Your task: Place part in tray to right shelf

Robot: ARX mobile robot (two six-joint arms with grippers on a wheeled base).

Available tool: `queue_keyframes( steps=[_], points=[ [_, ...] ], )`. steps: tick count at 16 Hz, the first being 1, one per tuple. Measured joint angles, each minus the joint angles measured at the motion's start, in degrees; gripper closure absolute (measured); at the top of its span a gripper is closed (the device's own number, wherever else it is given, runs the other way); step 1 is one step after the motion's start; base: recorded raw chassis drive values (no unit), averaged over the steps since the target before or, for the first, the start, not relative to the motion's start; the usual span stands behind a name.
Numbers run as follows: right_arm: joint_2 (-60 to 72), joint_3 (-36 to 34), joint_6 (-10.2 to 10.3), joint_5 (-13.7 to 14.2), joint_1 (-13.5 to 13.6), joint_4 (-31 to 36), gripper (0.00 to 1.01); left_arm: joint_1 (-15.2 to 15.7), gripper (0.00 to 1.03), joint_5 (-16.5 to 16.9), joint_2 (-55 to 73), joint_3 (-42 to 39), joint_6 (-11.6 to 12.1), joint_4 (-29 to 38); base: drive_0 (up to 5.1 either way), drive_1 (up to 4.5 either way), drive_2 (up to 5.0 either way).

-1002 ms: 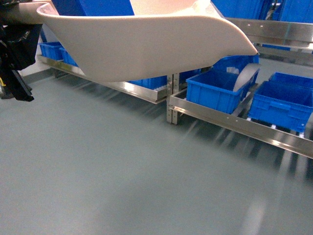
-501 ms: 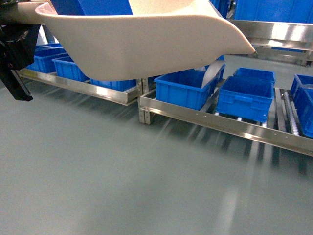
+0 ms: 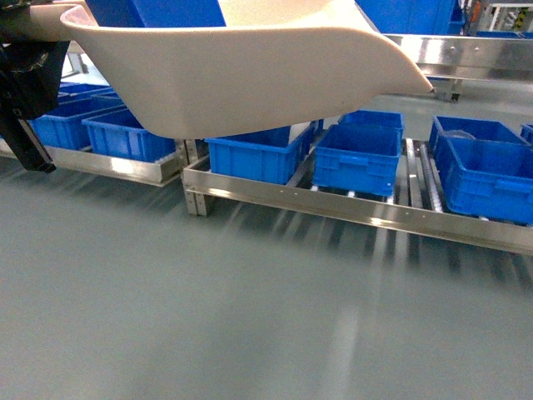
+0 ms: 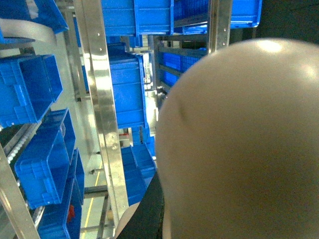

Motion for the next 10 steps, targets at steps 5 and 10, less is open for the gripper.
queue_keyframes(
  steps=[5,10],
  points=[
    [0.00,0.00,0.00,0.00,0.00,0.00,0.03,0.00,0.88,0.02,0.00,0.00,0.00,0.02,-1.6,-1.58,-1.6],
    [0.00,0.00,-0.02,0.00,0.00,0.00,0.03,0.00,0.88,0.02,0.00,0.00,0.00,0.02,-1.6,-1.60,-1.6]
  ],
)
